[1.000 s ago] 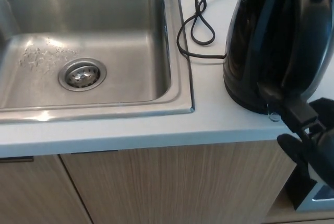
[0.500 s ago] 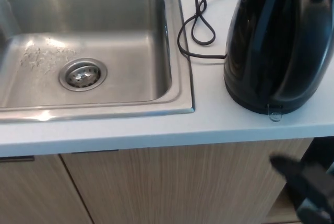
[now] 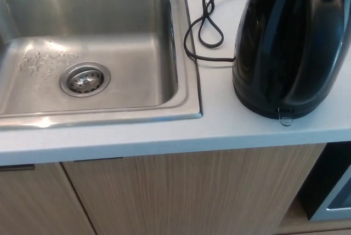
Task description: Pick up a kettle using the right hand on left side of the counter and then walk right towards the kettl base and turn on the kettle
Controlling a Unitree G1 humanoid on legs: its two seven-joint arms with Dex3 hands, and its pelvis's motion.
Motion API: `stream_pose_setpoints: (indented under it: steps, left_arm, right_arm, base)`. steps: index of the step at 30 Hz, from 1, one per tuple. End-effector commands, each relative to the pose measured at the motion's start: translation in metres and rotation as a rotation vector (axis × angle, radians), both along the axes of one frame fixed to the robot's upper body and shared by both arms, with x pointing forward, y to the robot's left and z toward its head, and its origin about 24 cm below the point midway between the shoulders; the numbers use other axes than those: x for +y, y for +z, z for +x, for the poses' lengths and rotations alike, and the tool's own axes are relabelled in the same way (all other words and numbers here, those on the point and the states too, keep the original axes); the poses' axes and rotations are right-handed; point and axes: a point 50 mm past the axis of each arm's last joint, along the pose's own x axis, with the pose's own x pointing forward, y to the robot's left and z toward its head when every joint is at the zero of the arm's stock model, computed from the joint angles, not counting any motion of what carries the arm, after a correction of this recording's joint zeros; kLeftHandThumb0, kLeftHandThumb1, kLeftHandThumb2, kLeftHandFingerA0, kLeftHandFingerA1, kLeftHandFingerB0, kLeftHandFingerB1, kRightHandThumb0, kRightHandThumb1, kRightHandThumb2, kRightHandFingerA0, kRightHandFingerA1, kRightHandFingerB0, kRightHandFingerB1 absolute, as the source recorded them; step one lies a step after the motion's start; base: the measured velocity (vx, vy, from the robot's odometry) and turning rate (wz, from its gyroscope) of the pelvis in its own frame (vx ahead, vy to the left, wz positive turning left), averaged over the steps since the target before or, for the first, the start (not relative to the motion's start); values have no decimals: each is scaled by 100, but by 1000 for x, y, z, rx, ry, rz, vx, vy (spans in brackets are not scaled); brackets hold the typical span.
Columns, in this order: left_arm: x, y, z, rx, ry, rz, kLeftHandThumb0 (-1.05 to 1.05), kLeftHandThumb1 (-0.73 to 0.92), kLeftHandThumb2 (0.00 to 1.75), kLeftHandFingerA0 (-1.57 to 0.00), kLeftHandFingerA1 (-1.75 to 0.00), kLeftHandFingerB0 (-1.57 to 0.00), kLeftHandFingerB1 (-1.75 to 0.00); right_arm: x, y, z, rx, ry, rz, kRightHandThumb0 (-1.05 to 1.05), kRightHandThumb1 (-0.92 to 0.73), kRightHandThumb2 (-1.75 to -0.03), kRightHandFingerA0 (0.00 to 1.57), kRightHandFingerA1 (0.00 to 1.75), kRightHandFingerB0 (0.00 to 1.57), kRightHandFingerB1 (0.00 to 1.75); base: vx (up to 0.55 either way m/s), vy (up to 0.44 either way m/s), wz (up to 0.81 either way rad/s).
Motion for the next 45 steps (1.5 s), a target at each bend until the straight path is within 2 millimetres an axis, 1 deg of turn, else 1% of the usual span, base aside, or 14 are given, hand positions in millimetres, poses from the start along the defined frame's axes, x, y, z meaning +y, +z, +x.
stream_pose_setpoints:
  steps: [1,2,3,4,5,6,7,8,9,28,29,31,40,45]
  left_arm:
    - [55,43,-57,-125,-49,374,-7,46,116,-112,-98,-102,-88]
    - [54,42,-55,-126,-43,361,-7,46,116,-112,-98,-102,-88]
    - [55,42,-55,-126,-41,361,-9,49,111,-111,-101,-100,-91]
    - [55,41,-54,-133,-26,356,-9,49,109,-112,-104,-102,-93]
    - [55,41,-53,-141,-8,350,-9,49,109,-112,-104,-102,-93]
    - [58,39,-55,-107,53,345,-9,50,104,-118,-100,-106,-89]
    - [60,38,-57,-89,85,351,-8,48,111,-116,-104,-104,-97]
    - [62,39,-57,-86,95,361,-8,48,111,-116,-104,-104,-97]
    - [63,38,-58,-71,107,367,-8,49,111,-114,-106,-102,-98]
    - [97,33,-57,124,138,403,-4,51,108,-103,-102,-92,-91]
    - [96,33,-56,117,131,405,-7,62,88,-104,-100,-96,-82]
    - [93,31,-52,116,129,396,-4,51,109,-103,-101,-92,-89]
    - [88,26,-46,100,173,341,-4,51,105,-105,-98,-99,-84]
    - [90,25,-31,66,209,332,-6,52,103,-107,-92,-97,-81]
  right_arm:
    - [-6,-66,26,51,-255,163,-47,-73,-63,84,54,18,28]
    - [3,-72,34,64,-293,202,-47,-73,-63,84,54,18,28]
    - [9,-74,38,67,-301,213,-38,-54,-98,75,71,2,44]
    - [14,-77,41,66,-309,225,-48,-74,-62,83,55,19,29]
    - [17,-79,44,64,-313,233,-48,-74,-62,83,55,19,29]
    - [31,-81,50,91,-327,252,-37,-53,-98,74,73,5,46]
    - [38,-83,53,109,-335,252,-37,-53,-98,74,72,6,46]
    - [40,-85,54,117,-338,244,-37,-53,-98,74,72,6,46]
    - [42,-86,54,139,-341,248,-49,-75,-63,78,57,18,28]
    - [54,-115,34,378,-310,371,-10,-67,-88,70,49,52,39]
    - [55,-115,33,367,-315,372,-8,-65,-87,74,49,60,41]
    - [64,-119,33,351,-327,365,-18,-72,-75,102,86,87,55]
    - [68,-129,29,396,-333,375,-14,-62,-91,106,91,83,56]
    - [86,-135,33,424,-423,526,-22,-72,-66,106,86,76,55]
  base:
    - [0,0,0]
    - [0,0,0]
    - [0,0,0]
    - [0,0,0]
    - [0,0,0]
    - [0,0,0]
    - [0,0,0]
    - [0,0,0]
    - [0,0,0]
    - [0,0,0]
    - [0,0,0]
    - [0,0,0]
    - [0,0,0]
    - [0,0,0]
